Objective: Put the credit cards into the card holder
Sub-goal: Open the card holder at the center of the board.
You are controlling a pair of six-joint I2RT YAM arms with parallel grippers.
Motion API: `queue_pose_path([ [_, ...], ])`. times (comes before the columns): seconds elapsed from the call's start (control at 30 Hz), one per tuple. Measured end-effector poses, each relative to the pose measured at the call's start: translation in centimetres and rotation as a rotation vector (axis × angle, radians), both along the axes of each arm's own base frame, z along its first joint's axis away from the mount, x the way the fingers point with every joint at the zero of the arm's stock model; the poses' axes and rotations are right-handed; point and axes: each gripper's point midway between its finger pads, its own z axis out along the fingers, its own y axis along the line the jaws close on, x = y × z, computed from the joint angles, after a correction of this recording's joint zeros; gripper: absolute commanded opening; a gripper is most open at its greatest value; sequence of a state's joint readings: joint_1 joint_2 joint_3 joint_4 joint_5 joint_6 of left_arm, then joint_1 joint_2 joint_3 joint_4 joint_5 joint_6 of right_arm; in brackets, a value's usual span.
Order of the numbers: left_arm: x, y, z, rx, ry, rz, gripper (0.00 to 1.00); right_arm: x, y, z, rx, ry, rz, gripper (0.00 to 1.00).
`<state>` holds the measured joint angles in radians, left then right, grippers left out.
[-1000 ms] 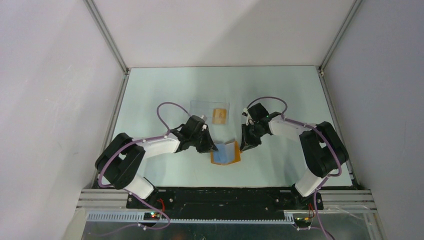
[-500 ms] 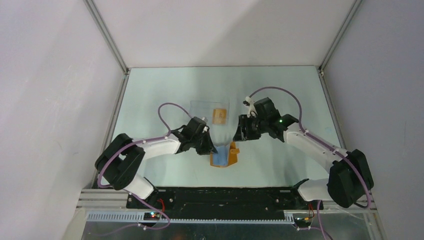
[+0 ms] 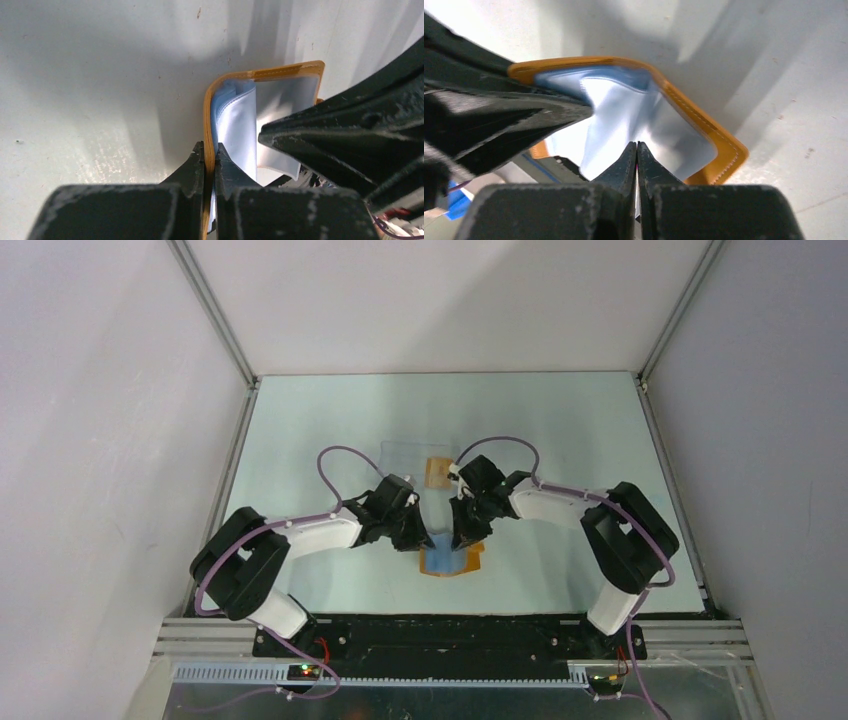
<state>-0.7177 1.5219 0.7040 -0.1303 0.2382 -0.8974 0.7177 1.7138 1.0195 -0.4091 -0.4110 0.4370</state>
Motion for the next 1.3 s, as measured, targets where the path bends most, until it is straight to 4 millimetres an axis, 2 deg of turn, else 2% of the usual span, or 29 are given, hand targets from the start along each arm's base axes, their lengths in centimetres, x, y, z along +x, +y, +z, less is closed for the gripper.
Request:
queue_pose_path([
  [0.13,0.0,0.0,0.0,0.0,0.0,0.0,0.02,0.1,-1.1,-1.3,-0.074,0.006,-0.02,0.0],
  [0.17,0.0,0.0,0.0,0.001,0.0,0.0,0.07,0.1,-1.1,-1.6,-0.082,0.01,-0.019,0.0],
  [0.23,0.0,0.0,0.0,0.0,0.0,-0.001,0.21,0.0,-0.9,-2.5,-0.091,0.023,-0.009,0.0],
  [0.27,0.0,0.0,0.0,0.001,-0.001,-0.002,0.34,-0.3,-0.6,-2.7,-0.082,0.037,0.002,0.0],
  [0.33,-0.1,0.1,-0.1,0.008,-0.002,-0.009,0.51,-0.5,0.3,-2.7,-0.053,0.045,0.02,0.01],
  [0.4,-0.4,0.4,-0.3,0.022,0.007,-0.013,0.6,-0.7,0.7,-2.6,-0.041,0.044,0.029,0.0],
  [0.53,-0.8,1.2,0.2,0.051,-0.003,-0.016,0.64,-0.7,1.7,-2.8,-0.012,0.049,0.041,0.0],
  [0.67,-0.9,2.2,1.7,0.067,-0.036,-0.002,0.64,-0.7,2.2,-2.8,0.006,0.067,0.043,0.0],
  [0.8,-0.7,2.8,3.8,0.061,-0.092,0.023,0.59,-0.7,2.5,-2.9,0.014,0.08,0.042,0.0],
  [0.87,-0.5,3.1,5.3,0.045,-0.13,0.033,0.5,-0.7,2.5,-2.9,0.015,0.081,0.042,0.0],
  [0.93,-0.3,3.0,7.1,0.016,-0.173,0.038,0.37,-0.8,2.5,-2.9,0.015,0.083,0.04,0.0],
  [0.97,-0.2,2.8,8.0,0.0,-0.191,0.039,0.27,-0.8,2.5,-2.9,0.015,0.085,0.038,0.0],
  [1.07,0.2,2.0,9.7,-0.029,-0.225,0.024,0.13,-0.8,2.6,-2.9,0.017,0.089,0.039,0.0],
  [1.17,0.1,0.8,9.6,-0.024,-0.219,-0.011,0.01,-0.8,2.7,-2.9,0.019,0.092,0.039,0.0],
  [1.3,-0.8,-0.8,6.9,0.036,-0.157,-0.076,0.0,-0.8,2.7,-2.9,0.024,0.104,0.033,0.0],
])
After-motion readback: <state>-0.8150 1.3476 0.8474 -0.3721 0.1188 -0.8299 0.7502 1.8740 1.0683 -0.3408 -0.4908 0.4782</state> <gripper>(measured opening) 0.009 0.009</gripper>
